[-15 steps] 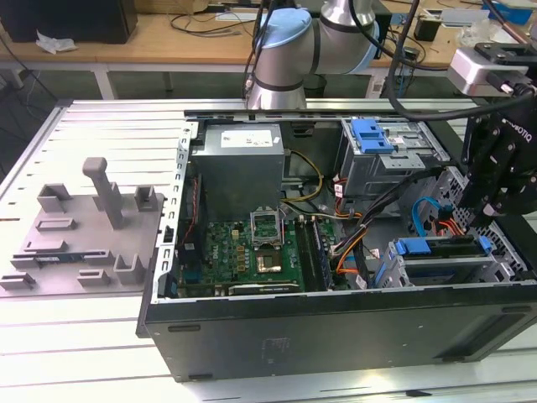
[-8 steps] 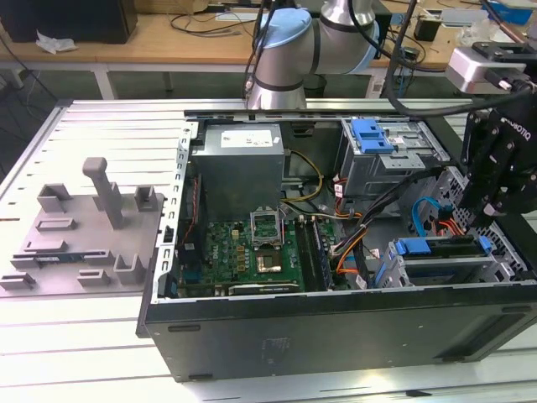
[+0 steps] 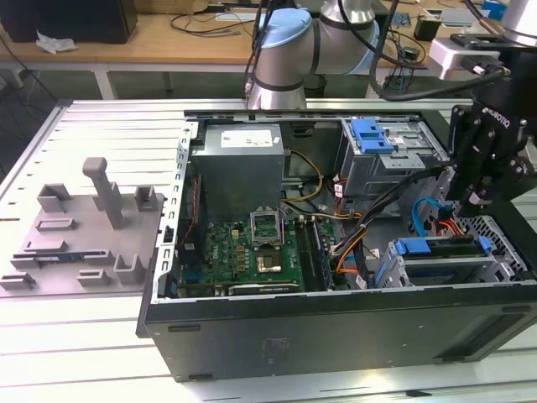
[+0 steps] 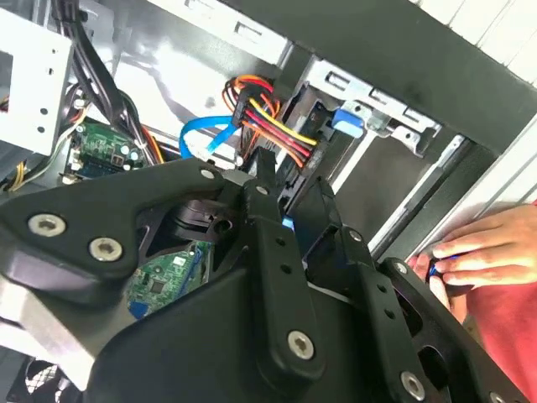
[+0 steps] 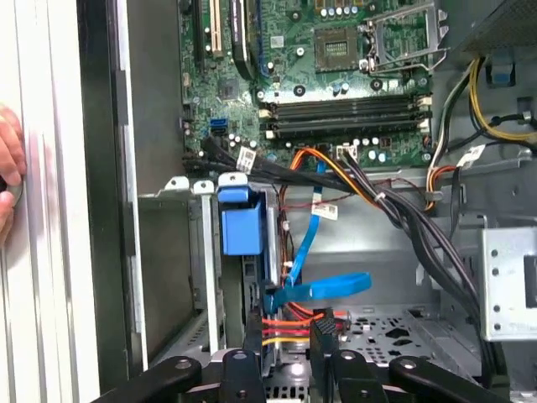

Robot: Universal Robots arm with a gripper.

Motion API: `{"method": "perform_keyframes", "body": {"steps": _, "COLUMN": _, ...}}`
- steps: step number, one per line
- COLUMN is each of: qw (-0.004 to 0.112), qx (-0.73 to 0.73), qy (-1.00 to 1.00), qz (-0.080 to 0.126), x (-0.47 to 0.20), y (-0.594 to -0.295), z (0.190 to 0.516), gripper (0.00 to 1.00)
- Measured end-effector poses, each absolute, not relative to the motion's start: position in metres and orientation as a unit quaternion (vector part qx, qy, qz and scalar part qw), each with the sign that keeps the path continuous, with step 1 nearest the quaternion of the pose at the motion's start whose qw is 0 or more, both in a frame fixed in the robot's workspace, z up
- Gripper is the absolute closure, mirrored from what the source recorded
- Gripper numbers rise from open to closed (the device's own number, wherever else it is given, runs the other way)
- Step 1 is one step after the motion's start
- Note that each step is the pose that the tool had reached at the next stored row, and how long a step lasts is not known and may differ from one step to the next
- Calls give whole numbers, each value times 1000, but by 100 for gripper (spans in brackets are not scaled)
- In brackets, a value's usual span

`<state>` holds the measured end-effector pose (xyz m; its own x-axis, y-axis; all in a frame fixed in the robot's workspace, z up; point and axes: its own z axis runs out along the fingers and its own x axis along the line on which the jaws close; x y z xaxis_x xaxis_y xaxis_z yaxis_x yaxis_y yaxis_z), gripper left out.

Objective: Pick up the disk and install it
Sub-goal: 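Insert the second disk wire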

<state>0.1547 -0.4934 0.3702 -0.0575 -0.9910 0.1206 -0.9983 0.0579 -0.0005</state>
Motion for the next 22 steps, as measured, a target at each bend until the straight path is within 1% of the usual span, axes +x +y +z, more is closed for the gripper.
{"method": "perform_keyframes", "body": {"steps": 11, "qw": 43, "qx": 685, "qy": -726, "qz": 41, "x": 138, "y": -497, "z": 370, "gripper": 64}}
{"method": "perform_keyframes", "body": {"steps": 12, "qw": 43, "qx": 685, "qy": -726, "qz": 41, "x": 138, "y": -497, "z": 370, "gripper": 65}}
{"method": "perform_keyframes", "body": {"steps": 14, "qw": 42, "qx": 685, "qy": -726, "qz": 40, "x": 138, "y": -498, "z": 370, "gripper": 79}}
{"method": "perform_keyframes", "body": {"steps": 22, "qw": 41, "qx": 685, "qy": -726, "qz": 39, "x": 137, "y": -502, "z": 370, "gripper": 79}}
